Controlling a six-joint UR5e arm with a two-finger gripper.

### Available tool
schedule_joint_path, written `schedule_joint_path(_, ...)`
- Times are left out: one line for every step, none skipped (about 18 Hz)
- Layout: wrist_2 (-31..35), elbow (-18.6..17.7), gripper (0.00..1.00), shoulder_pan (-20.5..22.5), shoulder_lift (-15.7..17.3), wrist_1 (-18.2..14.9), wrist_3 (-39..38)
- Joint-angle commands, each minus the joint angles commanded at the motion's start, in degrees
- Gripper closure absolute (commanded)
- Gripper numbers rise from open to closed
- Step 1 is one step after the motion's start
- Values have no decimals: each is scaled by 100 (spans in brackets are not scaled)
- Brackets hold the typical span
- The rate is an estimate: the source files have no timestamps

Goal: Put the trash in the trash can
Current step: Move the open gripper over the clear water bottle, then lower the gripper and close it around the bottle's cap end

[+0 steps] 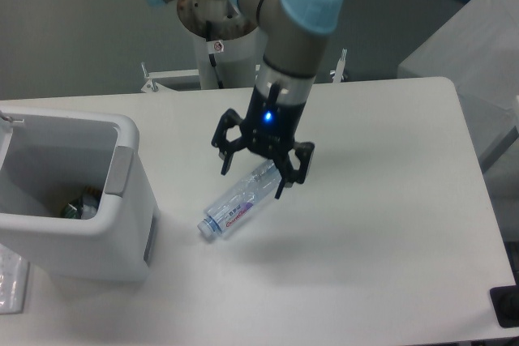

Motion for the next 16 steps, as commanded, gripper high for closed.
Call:
schedule_joint_path(168,0,0,-114,-132,-9,0)
schedule_joint_path(265,17,0,-246,-237,-35,-9)
schedule_joint_path(370,35,0,-343,-343,-44,-9)
schedule_joint_path(424,44,0,-413,-414,-44,-9)
schedule_joint_path(485,35,0,-475,-484,-44,-9)
schedule_joint_path(582,18,0,-493,-528,-53,-9)
schedule_joint_path(696,0,0,-545,-563,-53,-9)
schedule_joint_path(853,-9,0,-598,-581,-53,-9)
schedule_joint_path(994,-9,0,-660,-642,-53,-9)
schedule_joint_path(1100,-9,0,-712,-695,-53,-9)
schedule_joint_path(1171,0,0,-722,-765,-53,-9)
schedule_joint_path(1224,17,0,-739,-835,-53,-17)
schedule_joint_path(1285,26,0,-739,-888,-53,-17)
schedule_joint_path(1338,26,0,-757,-932,-53,-17)
schedule_joint_path(1391,26,0,-800,-985,-44,-17)
schedule_joint_path(1426,26,0,-827,-1038,-44,-17)
